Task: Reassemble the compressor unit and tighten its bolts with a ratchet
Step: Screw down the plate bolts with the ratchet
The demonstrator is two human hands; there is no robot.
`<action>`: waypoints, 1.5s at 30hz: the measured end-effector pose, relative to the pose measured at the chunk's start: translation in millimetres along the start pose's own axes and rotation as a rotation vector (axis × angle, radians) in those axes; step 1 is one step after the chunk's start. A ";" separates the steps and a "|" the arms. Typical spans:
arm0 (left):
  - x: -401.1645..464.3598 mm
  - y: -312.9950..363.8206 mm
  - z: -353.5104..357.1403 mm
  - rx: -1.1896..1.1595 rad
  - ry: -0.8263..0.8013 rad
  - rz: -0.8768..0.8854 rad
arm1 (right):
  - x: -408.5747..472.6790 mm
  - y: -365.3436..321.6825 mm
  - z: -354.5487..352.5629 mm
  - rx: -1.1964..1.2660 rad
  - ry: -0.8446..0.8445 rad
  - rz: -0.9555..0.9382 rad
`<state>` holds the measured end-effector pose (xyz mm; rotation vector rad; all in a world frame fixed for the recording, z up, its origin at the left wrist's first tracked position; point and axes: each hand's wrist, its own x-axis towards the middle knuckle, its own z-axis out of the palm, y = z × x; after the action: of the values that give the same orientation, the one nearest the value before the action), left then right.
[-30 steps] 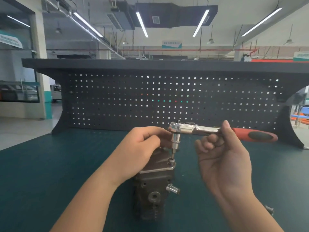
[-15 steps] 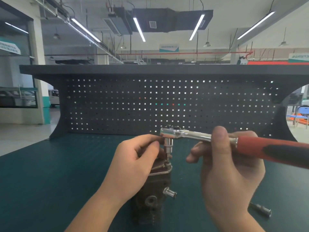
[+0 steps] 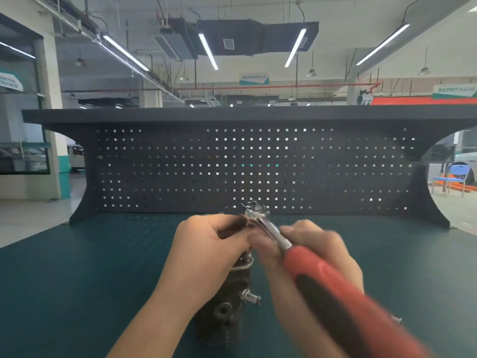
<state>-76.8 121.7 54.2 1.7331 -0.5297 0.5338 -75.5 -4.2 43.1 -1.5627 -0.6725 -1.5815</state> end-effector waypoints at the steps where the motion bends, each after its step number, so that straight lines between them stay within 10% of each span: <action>1: -0.1 0.7 -1.5 -0.004 -0.002 0.005 | -1.4 -0.6 -4.9 0.098 0.055 0.054; 7: 0.4 2.5 -2.2 0.050 0.009 -0.019 | 12.2 17.6 -4.3 1.196 0.272 1.150; 9: 1.2 1.0 -2.1 0.059 0.016 -0.030 | 9.8 14.2 -4.2 1.082 0.287 1.019; 14: -3.1 4.1 -1.5 -0.036 -0.034 0.003 | 4.8 -10.0 -12.9 0.166 -0.082 -0.069; 17: -1.1 3.4 -4.6 -0.043 -0.043 0.002 | 15.3 -20.1 -6.6 0.278 -0.222 0.242; 23: -2.7 3.7 -3.0 -0.038 -0.006 -0.011 | 16.2 8.3 -5.2 1.141 0.228 1.075; 26: -2.7 5.2 -3.5 -0.052 -0.001 -0.016 | 18.6 -1.0 -13.6 0.887 0.084 0.723; 29: -3.0 7.7 -2.9 -0.061 -0.038 0.006 | 27.3 -21.7 -24.7 0.300 -0.427 0.145; 31: -3.0 7.3 -4.7 -0.003 -0.030 0.016 | 21.0 -24.5 -25.2 0.201 -0.339 -0.062; 38: -1.5 1.2 -4.8 0.045 -0.037 0.006 | 19.1 8.2 -8.0 1.079 0.235 1.073; 42: -1.4 1.3 -5.1 -0.027 -0.003 -0.005 | 9.0 -3.0 -10.0 0.796 0.216 0.552; 45: -1.1 1.5 -6.2 -0.026 -0.026 -0.001 | 32.6 -17.1 -12.5 -0.183 -0.392 0.187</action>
<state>-79.0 127.5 56.0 1.7171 -0.5528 0.5020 -94.0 -10.8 76.7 -2.0376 -0.5780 -1.2371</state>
